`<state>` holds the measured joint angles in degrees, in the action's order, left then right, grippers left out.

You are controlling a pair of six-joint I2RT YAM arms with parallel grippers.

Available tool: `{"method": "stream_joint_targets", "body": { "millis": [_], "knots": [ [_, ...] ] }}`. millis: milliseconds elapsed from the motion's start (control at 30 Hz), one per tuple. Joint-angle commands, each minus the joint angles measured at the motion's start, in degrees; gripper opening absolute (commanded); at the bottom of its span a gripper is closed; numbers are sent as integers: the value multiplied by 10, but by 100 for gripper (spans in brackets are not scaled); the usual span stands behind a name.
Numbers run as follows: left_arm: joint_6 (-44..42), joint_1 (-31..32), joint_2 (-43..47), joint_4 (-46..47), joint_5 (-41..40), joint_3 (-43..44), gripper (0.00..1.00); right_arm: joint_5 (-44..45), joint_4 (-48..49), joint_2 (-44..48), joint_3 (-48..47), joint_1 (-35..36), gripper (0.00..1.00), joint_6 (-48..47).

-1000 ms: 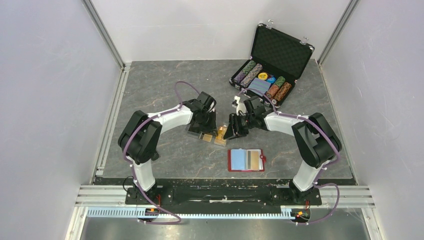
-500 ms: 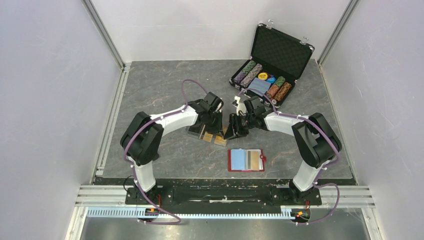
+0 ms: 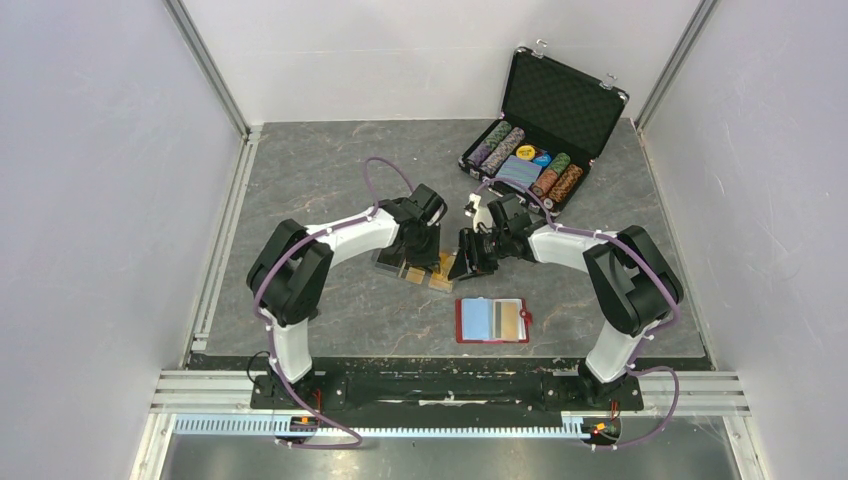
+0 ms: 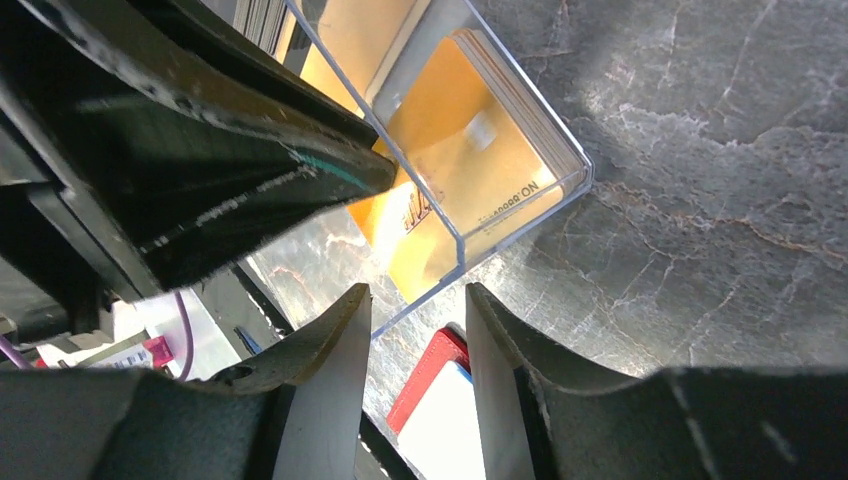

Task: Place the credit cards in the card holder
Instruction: Pick up the credit card from the storage box.

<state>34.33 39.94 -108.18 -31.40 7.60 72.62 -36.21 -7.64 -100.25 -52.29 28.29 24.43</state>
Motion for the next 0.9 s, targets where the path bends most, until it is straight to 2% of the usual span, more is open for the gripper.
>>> {"method": "stream_joint_targets", "body": {
  "millis": [0,100,200,400,533,733,800,867],
  "knots": [
    [-24,0,-14,5,22,21,19,2,7,8,6,2,42,-7],
    [-26,3,-10,6,24,25,9,3,8,8,6,3,42,-7],
    [-28,6,-2,1,18,30,6,2,7,7,6,2,42,-8],
    [-41,16,-9,-24,5,50,23,2,7,5,7,3,42,-9],
    [-44,23,-19,-27,8,58,23,1,7,4,9,3,43,-10],
    [-53,33,-25,-43,-4,76,15,1,7,1,9,2,42,-10],
    [-54,33,-24,-45,-12,77,17,1,7,1,9,2,42,-11],
    [-52,33,-20,-48,-25,76,25,1,6,2,9,2,42,-11]
  ]
}}
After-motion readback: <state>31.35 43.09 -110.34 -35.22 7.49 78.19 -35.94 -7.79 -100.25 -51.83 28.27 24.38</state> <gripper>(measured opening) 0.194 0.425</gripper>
